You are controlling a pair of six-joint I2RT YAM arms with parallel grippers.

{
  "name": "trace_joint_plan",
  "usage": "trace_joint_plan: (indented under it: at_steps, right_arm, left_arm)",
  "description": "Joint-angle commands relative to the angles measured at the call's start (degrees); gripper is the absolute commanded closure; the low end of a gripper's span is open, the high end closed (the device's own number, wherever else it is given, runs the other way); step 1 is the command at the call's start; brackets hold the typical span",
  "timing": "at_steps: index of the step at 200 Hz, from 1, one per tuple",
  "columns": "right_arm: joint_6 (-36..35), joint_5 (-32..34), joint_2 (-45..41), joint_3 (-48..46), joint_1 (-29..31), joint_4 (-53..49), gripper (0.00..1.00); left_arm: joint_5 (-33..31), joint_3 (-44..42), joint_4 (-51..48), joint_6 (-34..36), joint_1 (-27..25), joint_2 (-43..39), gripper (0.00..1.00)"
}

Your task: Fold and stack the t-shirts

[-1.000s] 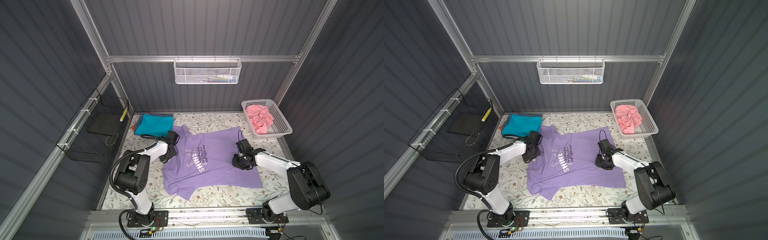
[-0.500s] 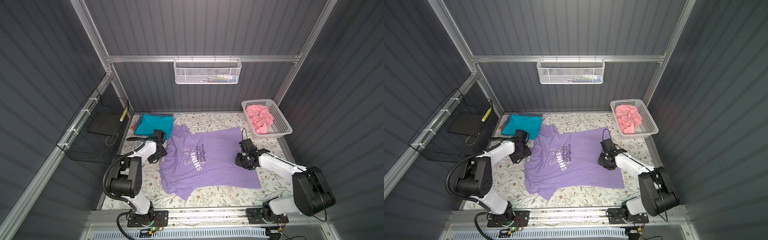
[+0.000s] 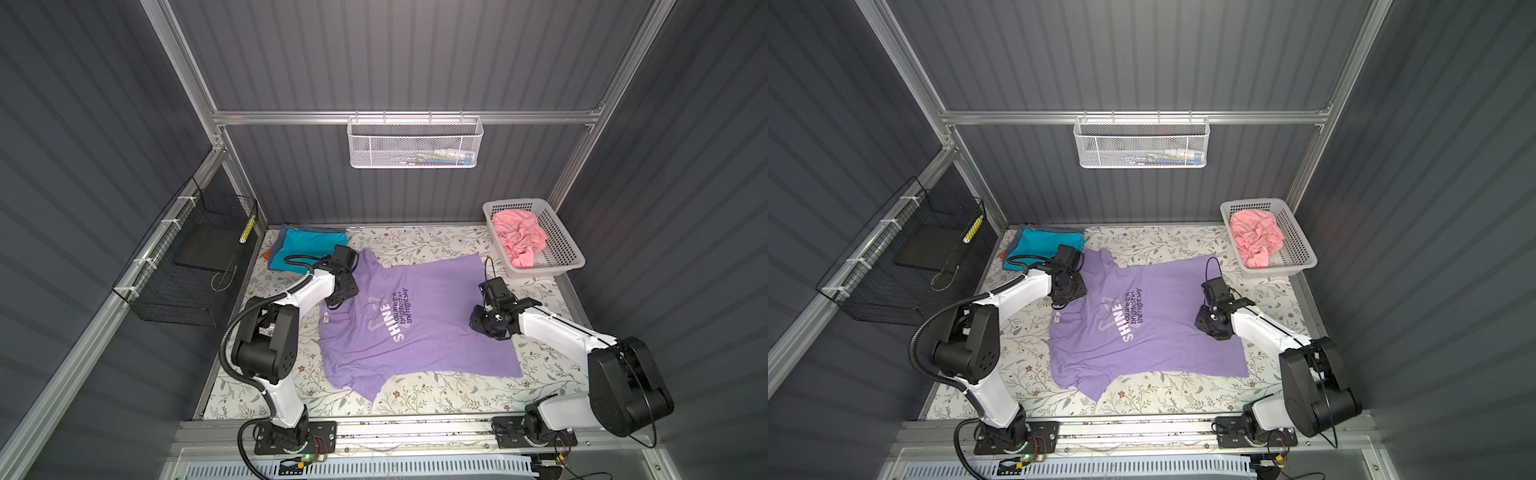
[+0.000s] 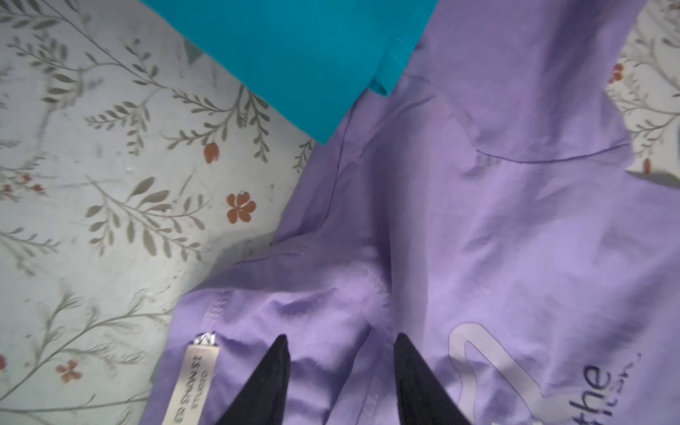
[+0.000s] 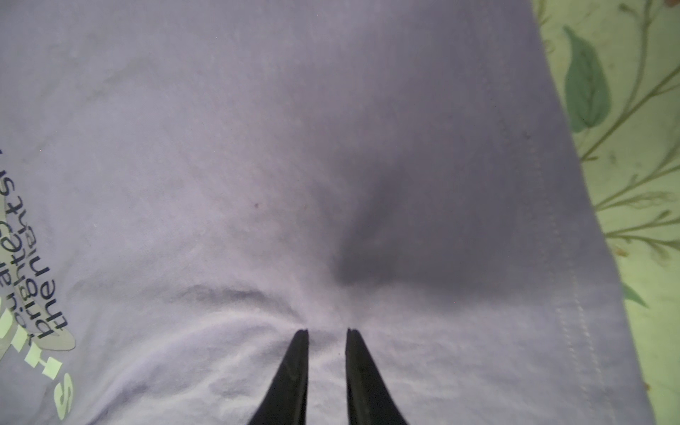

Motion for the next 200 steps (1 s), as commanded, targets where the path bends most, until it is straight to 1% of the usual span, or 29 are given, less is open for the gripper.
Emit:
trace_joint_plan:
  at_steps: [1, 39, 45, 51, 65, 70, 77, 94, 124, 139, 163, 200]
  right_arm:
    - [0.42, -0.23, 0.15, -0.97, -0.06, -0.84, 0.78]
    - [0.33, -0.08, 0.74, -0.64, -0.1, -0.65, 0.77]
    - [0.33, -0.04, 0.92, -0.62, -0.05, -0.63, 0.77]
    - [0.27, -0.06, 1.14, -0.55, -0.04, -0.56, 0.77]
    - [0.33, 0.1, 1.38, -0.62, -0.11, -0.58, 0.77]
    - [0.4, 0.19, 1.38, -0.68, -0.09, -0.57, 0.77]
    - [0.51, 0.38, 1.31, -0.87, -0.13, -0.45, 0.77]
    - [0.77, 0.93, 1.04, -1.31, -0.08, -0.36, 0.77]
    - [0.86, 1.32, 1.12, -1.63, -0.17, -0.32, 0.77]
    - [0.86, 1.49, 1.05, -1.93, -0.14, -0.43, 0.77]
    - [0.86, 2.01, 0.86, -2.5, -0.13, -0.4, 0.77]
    - [0.99, 2.26, 0.26, -3.12, -0.15, -0.77, 0.77]
  left_arm:
    - [-1.54, 3.38, -2.07, 0.39, 0.44, 3.66, 0.52]
    - [-3.98, 5.09, -3.09, -0.02, 0.48, 6.74, 0.51]
    - [-4.53, 5.31, -3.21, -0.02, 0.49, 7.03, 0.53]
    - [-5.06, 5.65, -3.4, 0.02, 0.48, 7.28, 0.6]
    - [-6.94, 6.87, -4.64, 0.27, 0.48, 7.8, 0.84]
    - [-7.52, 7.47, -5.31, 0.44, 0.5, 7.86, 0.9]
    - [-8.27, 8.21, -6.06, 0.84, 0.5, 7.91, 0.95]
    - [-9.51, 8.81, -6.66, 1.59, 0.48, 7.36, 1.0]
    - [-10.57, 8.8, -7.65, 2.45, 1.21, 5.87, 1.0]
    - [-9.6, 8.67, -7.21, 2.79, 2.15, 4.71, 1.0]
    - [-7.99, 5.64, -5.09, 3.72, 4.44, 2.41, 1.0]
    - [-6.13, 4.82, -4.05, 5.88, 7.8, 1.69, 1.0]
